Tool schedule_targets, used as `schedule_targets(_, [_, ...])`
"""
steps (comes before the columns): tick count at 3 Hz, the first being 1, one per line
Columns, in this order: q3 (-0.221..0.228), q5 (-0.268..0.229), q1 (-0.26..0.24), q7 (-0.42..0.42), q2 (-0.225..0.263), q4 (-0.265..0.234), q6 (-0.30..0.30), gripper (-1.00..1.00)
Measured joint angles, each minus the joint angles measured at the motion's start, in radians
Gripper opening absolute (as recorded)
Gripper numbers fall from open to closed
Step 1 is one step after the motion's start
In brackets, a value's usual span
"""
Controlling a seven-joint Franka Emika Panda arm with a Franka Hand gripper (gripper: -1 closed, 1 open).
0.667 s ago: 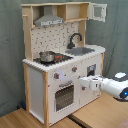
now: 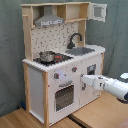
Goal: Play with the kitchen
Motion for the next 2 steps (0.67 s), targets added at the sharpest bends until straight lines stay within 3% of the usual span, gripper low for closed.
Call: schedule_targets(2, [0.006, -0.003, -0.166, -0.067, 0.002, 0.133, 0.025, 1.00])
